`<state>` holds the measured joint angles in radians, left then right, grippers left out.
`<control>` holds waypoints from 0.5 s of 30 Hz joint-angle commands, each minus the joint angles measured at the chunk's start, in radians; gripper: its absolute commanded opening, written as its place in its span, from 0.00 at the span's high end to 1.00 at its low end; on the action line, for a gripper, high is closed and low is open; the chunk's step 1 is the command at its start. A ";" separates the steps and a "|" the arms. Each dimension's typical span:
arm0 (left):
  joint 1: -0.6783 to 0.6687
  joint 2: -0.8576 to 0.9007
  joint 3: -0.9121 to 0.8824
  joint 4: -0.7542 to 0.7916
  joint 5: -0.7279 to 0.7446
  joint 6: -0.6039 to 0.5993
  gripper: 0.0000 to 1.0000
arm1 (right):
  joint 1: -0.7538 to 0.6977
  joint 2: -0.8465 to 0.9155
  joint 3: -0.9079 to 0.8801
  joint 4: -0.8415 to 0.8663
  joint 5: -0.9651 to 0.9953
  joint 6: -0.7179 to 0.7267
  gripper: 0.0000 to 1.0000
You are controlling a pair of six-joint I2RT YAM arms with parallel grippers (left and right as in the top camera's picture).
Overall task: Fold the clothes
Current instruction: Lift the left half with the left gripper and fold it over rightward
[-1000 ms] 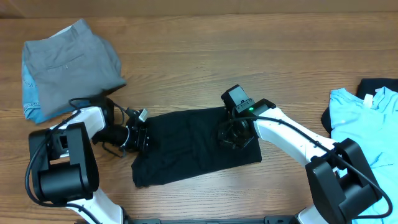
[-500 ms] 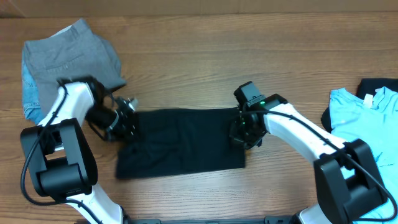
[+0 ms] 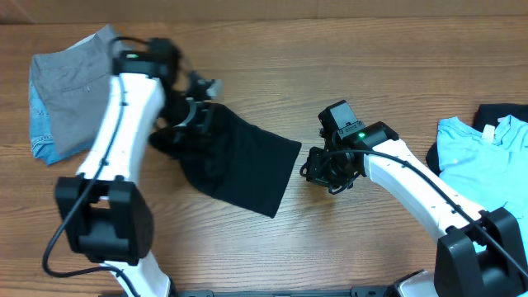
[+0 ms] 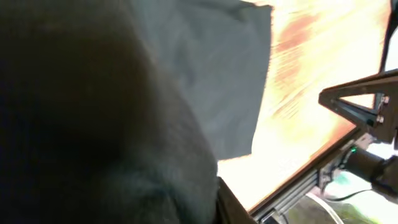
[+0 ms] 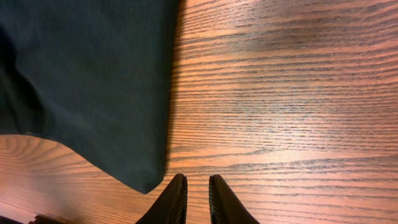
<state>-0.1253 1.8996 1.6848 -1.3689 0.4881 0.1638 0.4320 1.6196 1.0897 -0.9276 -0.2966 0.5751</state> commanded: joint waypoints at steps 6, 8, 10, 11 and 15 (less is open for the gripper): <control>-0.248 -0.006 -0.042 0.135 -0.167 -0.232 0.69 | -0.002 -0.017 0.024 -0.003 0.008 -0.007 0.84; -0.285 -0.006 -0.060 0.167 -0.175 -0.259 0.67 | -0.002 -0.017 0.024 -0.006 0.008 -0.007 0.84; -0.312 -0.006 -0.075 0.190 -0.174 -0.279 0.67 | -0.002 -0.017 0.024 -0.009 0.009 -0.007 0.84; -0.322 -0.006 -0.082 0.196 -0.174 -0.286 0.66 | -0.002 -0.017 0.024 -0.010 0.009 -0.007 0.84; -0.357 -0.006 -0.091 0.191 -0.172 -0.329 0.60 | -0.002 -0.017 0.024 -0.023 0.029 -0.006 0.84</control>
<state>-0.4660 1.9003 1.6054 -1.1755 0.3313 -0.1013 0.4320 1.6196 1.0904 -0.9443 -0.2955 0.5747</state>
